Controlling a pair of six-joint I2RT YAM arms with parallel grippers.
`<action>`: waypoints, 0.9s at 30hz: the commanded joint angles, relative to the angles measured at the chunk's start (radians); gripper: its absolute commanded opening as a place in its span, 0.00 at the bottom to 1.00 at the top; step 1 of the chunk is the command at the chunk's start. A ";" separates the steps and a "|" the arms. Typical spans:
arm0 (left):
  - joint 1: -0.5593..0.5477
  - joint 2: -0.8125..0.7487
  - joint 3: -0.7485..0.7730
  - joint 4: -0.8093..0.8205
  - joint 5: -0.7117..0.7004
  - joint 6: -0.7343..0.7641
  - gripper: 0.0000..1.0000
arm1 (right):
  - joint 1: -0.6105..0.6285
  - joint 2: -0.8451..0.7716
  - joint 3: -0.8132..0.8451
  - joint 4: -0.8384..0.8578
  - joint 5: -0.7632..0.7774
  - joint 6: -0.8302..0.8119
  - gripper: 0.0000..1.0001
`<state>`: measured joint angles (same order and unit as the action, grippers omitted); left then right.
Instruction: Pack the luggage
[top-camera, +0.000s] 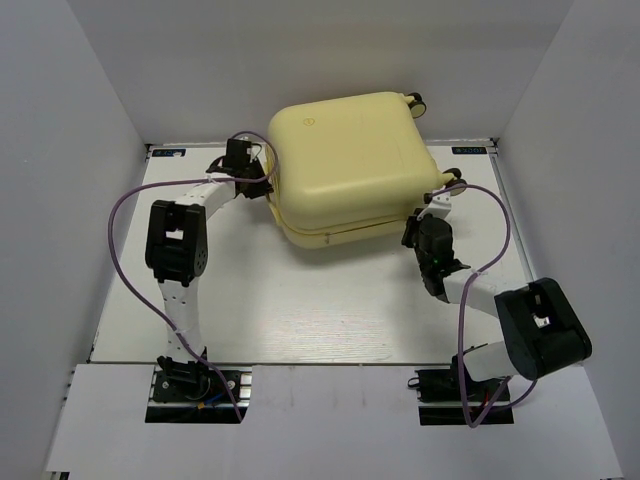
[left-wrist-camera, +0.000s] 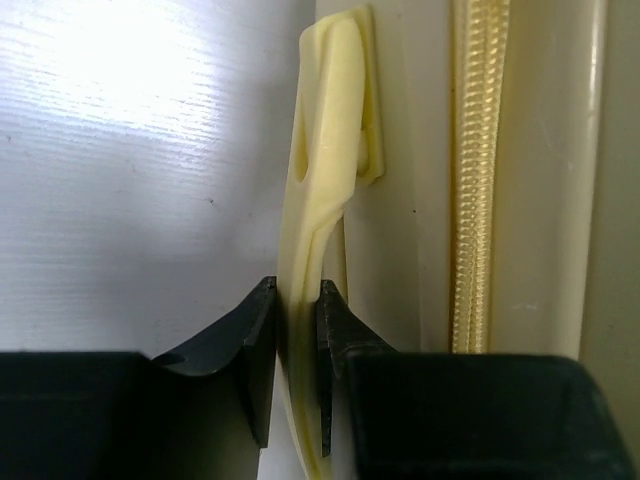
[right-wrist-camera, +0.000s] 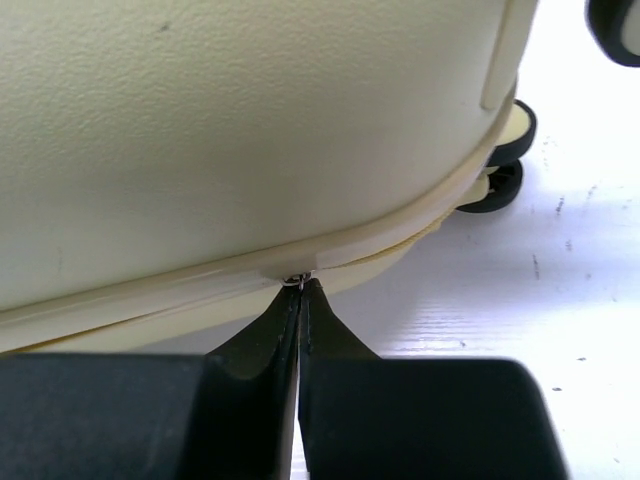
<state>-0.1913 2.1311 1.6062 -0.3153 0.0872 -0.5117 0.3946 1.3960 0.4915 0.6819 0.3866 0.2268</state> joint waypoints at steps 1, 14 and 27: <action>0.058 0.013 0.015 -0.238 -0.083 0.047 0.00 | -0.065 0.009 0.005 0.150 0.270 -0.020 0.00; 0.173 0.093 0.119 -0.340 -0.089 0.079 0.00 | -0.295 0.168 0.064 0.292 -0.047 0.071 0.00; 0.219 0.130 0.201 -0.421 -0.115 0.062 0.00 | -0.488 0.366 0.148 0.545 -0.378 0.184 0.00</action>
<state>-0.1295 2.2192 1.8057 -0.6060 0.2417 -0.4904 0.0040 1.7027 0.5213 1.1099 -0.0570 0.3435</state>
